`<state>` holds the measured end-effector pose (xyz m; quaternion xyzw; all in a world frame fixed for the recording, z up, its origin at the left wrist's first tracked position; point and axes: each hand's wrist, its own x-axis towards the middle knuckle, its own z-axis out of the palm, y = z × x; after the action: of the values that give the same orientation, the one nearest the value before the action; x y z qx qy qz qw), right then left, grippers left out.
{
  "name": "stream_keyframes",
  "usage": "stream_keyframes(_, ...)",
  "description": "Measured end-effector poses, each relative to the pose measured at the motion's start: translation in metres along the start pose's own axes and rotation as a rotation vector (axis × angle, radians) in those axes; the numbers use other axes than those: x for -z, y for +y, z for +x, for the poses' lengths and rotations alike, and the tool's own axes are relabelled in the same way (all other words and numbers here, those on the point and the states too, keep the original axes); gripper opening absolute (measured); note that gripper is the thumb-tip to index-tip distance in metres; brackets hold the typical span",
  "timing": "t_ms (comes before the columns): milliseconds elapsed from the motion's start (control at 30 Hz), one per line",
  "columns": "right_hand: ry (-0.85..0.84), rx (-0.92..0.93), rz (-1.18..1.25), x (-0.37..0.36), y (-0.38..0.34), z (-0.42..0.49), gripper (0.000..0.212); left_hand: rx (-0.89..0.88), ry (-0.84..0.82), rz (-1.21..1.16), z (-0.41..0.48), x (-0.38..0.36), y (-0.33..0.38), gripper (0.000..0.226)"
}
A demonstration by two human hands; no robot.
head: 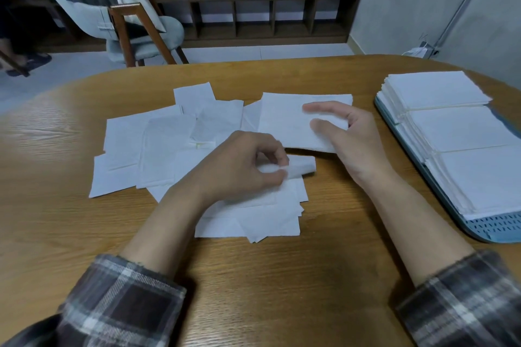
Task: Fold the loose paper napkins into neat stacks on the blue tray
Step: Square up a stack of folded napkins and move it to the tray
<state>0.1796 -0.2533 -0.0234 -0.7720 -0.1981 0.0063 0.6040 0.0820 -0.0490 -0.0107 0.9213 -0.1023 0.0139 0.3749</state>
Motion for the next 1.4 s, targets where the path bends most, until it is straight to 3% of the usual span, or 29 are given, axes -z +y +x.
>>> stream_keyframes(200, -0.186, 0.162, 0.084, -0.001, -0.015, -0.011, 0.019, -0.115, 0.389, -0.166, 0.002, 0.003, 0.005, 0.003)
stream_keyframes(267, -0.168, 0.169, 0.074, -0.003, -0.015, -0.013, 0.015, -0.119, 0.455, -0.204, 0.003, 0.0, 0.005, 0.005)
stream_keyframes(433, -0.015, 0.003, 0.182, 0.0, -0.013, -0.007, 0.016, -0.058, 0.522, -0.249, 0.003, 0.007, 0.002, 0.027)
stream_keyframes(533, -0.033, -0.091, 0.279, 0.004, -0.01, -0.004, 0.016, -0.043, 0.571, -0.288, 0.003, 0.011, 0.002, 0.027)
stream_keyframes(633, -0.091, -0.087, 0.329, 0.0, -0.008, -0.004, 0.02, -0.055, 0.556, -0.291, 0.004, 0.009, 0.0, 0.014)
stream_keyframes(767, -0.155, -0.068, 0.344, -0.005, -0.01, -0.006, 0.039, 0.008, 0.549, -0.366, 0.007, 0.002, -0.005, 0.027)
stream_keyframes(900, -0.199, -0.059, 0.394, -0.006, -0.013, -0.007, 0.054, 0.017, 0.526, -0.333, 0.008, 0.0, -0.005, 0.026)
stream_keyframes(1400, -0.073, 0.006, 0.256, -0.005, -0.013, -0.006, 0.065, 0.073, 0.514, -0.269, 0.007, 0.0, -0.002, 0.022)
